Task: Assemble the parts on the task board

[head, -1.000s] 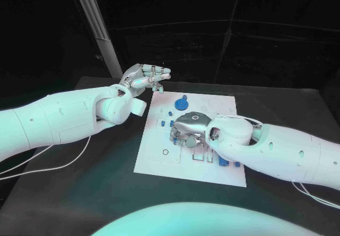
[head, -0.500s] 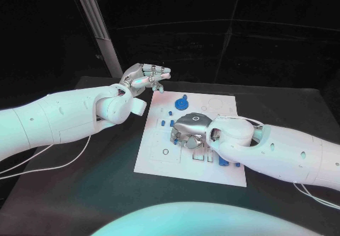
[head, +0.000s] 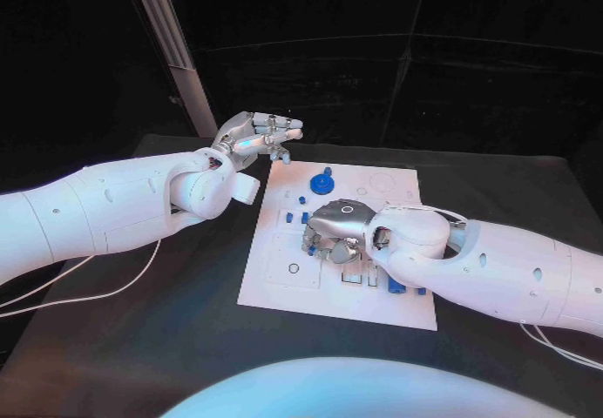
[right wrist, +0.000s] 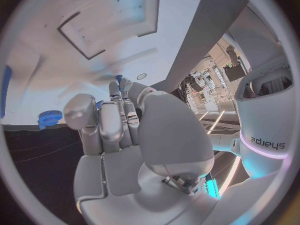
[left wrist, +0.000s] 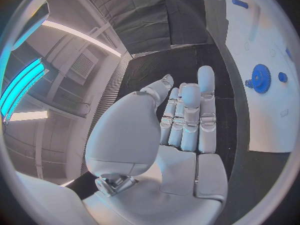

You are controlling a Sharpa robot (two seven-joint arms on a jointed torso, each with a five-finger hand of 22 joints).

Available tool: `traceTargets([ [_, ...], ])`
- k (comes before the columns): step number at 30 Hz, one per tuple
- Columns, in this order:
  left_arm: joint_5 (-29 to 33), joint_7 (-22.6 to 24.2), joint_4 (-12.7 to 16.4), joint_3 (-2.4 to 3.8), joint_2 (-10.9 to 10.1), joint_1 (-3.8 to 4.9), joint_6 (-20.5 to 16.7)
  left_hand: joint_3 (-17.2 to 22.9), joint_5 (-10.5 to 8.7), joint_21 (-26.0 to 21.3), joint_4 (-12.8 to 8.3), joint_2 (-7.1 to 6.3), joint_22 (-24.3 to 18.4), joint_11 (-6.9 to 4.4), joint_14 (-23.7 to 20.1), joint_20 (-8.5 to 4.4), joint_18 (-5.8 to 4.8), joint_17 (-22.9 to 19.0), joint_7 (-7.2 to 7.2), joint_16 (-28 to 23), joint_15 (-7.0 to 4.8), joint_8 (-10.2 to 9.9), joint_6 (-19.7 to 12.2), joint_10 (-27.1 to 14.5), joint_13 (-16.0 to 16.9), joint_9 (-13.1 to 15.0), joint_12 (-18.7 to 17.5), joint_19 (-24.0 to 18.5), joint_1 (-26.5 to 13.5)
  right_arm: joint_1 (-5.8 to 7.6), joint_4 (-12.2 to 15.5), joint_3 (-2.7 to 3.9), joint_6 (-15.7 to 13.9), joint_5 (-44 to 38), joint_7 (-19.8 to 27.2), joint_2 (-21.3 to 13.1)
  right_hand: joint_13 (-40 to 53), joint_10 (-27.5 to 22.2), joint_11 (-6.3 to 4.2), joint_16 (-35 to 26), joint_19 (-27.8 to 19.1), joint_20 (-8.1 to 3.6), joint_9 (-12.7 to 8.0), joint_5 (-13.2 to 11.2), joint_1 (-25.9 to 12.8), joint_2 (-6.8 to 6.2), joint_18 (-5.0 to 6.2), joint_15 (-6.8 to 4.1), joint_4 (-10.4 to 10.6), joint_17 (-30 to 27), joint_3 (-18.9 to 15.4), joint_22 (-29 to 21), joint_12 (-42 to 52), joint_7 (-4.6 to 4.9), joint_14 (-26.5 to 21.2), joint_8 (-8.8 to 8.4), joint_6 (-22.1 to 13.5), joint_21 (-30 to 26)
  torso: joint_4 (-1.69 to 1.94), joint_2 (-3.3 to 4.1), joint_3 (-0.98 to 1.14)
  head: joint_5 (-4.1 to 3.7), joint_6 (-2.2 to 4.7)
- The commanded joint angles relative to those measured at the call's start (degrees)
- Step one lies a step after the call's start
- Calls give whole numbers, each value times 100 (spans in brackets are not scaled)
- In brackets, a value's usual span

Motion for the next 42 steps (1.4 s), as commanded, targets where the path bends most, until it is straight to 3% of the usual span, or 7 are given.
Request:
traceTargets([
  [1,22,19,3,5,1,11,59,43,20,-7,-4,41,-7,2,-38,-8,36,-5,-9,-33,-8,38,48,30,-9,5,16,-36,13,2,-27,-5,92,-52,-37,7,-36,-280,80,-27,-98,39,-24,6,-154,-54,-98,68,19,-78,6,-83,-43,91,141,-102,-175,-29,1,-4,-4,0,-6],
  [4,22,15,4,5,-1,12,60,43,20,-7,-4,41,-7,2,-38,-8,36,-5,-9,-33,-8,38,48,30,-9,5,16,-36,13,3,-52,-5,117,-58,-62,13,-40,-777,180,-261,-338,117,-28,74,-340,-220,-20,153,57,-417,-96,-525,-29,134,37,-155,-416,-305,2,-1,-4,1,-7],
  [8,22,11,-2,5,1,12,63,43,20,-7,-4,41,-7,2,-38,-8,36,-5,-9,-33,-8,38,48,30,-9,5,16,-36,13,3,-73,-5,129,-62,-66,22,-32,-940,213,-351,-430,154,-17,83,-392,-262,7,169,56,-551,-174,-662,-1,142,-14,-141,-458,-402,3,1,-2,-1,-16],
  [14,22,9,-13,5,10,12,68,43,20,-7,-4,41,-7,2,-38,-8,36,-5,-9,-33,-8,38,48,30,-9,5,16,-36,13,3,-77,-5,156,-65,-38,35,-11,-880,192,-300,-415,159,-3,89,-391,-229,5,159,50,-501,-205,-609,81,123,7,-114,-414,-374,2,0,-1,-3,-28],
  [22,22,5,-23,5,18,12,67,43,20,-7,-4,41,-7,2,-38,-8,36,-5,-9,-33,-8,38,48,30,-9,5,16,-36,13,3,-58,-6,127,-65,-2,35,40,-466,81,-98,-219,109,18,106,-340,-125,-57,82,5,-293,-220,-222,343,56,109,-67,-268,-119,1,-4,-1,-8,-33],
  [32,22,-3,-31,5,24,12,71,43,20,-7,-4,41,-7,2,-38,-8,36,-5,-9,-33,-8,38,48,30,-9,5,16,-36,13,3,-28,-6,-112,-19,63,27,68,-180,-4,-19,-129,37,-16,178,-295,-97,-85,6,-59,-220,-216,-53,447,-2,132,-149,-398,4,-1,-1,0,-8,-25],
  [42,22,-19,-28,5,20,12,80,57,20,-19,-10,45,-16,0,-46,-10,35,-31,-11,-43,-9,44,52,27,-13,5,28,-31,15,3,-49,-6,-70,1,16,28,9,-349,32,-49,-151,33,-23,183,-347,-127,-85,23,-63,-296,-218,-89,294,10,114,-156,-586,-11,3,-2,-3,-16,-26],
])
